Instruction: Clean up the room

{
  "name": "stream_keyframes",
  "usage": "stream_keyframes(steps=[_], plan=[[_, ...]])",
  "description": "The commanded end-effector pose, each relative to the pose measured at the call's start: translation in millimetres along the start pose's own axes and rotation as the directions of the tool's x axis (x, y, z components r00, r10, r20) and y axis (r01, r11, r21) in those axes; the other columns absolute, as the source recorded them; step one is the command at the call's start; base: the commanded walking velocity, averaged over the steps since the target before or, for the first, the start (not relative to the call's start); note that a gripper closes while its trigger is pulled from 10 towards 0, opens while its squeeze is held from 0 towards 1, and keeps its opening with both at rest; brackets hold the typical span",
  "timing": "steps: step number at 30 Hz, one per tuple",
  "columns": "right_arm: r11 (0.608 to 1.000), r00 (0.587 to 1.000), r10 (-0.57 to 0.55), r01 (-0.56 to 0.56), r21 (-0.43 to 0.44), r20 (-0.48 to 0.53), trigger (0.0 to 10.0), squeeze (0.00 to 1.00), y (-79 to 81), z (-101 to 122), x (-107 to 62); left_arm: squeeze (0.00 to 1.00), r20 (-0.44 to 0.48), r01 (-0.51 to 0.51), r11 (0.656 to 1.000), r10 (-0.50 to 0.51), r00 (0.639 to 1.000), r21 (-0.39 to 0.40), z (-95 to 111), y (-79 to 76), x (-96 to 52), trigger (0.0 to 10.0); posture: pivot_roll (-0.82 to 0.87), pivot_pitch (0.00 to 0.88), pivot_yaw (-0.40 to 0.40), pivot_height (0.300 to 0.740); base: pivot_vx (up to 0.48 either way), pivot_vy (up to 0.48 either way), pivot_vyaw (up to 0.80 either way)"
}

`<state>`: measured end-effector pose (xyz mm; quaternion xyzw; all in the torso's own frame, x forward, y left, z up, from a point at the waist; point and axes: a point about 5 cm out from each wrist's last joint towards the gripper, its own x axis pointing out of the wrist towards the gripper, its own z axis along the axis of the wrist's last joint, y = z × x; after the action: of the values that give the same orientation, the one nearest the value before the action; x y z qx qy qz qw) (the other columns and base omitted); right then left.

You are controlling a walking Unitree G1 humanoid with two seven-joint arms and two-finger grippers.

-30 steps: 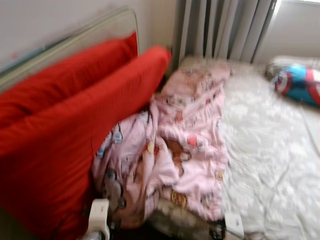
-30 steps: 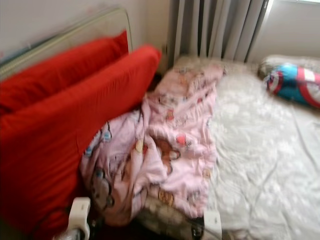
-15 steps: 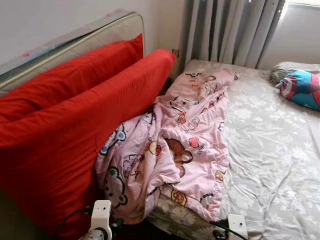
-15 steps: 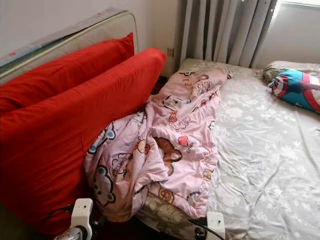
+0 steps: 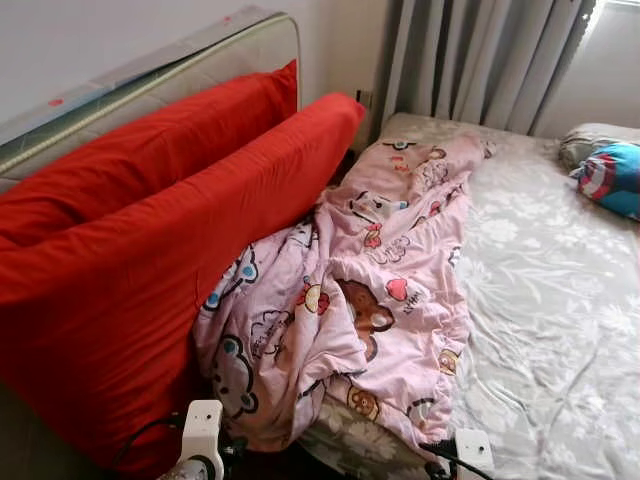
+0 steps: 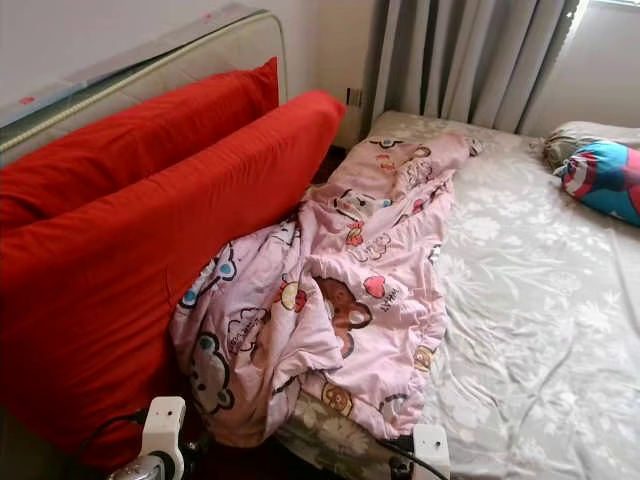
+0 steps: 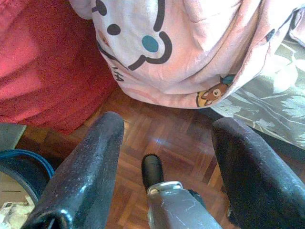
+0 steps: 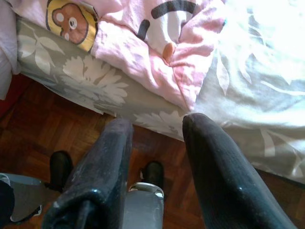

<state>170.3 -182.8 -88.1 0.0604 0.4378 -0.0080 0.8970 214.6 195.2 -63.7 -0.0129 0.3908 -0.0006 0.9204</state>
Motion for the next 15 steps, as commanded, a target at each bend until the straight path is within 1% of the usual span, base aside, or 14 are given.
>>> stream_keyframes(steps=[1, 15], plan=[[1.0, 1.0, -0.002, 0.002, 0.002, -0.008, 10.0, 0.0, -1.6, -3.6, -1.2, 0.0, -0.019, -0.002, 1.0, 0.002, 1.0, 0.008, -6.9, 1.0, -1.7, 10.0, -0.03, 0.017, -0.002, 0.74, 0.24, 0.0, 0.0], [1.0, 1.0, 0.016, -0.016, -0.011, 0.016, 10.0, 0.0, -1.8, -2.0, -1.7, 0.0, 0.005, 0.005, 1.0, -0.005, 1.0, -0.005, -7.1, -1.0, -2.2, 10.0, -0.03, 0.0, -0.008, 0.74, 0.0, 0.0, 0.0]])
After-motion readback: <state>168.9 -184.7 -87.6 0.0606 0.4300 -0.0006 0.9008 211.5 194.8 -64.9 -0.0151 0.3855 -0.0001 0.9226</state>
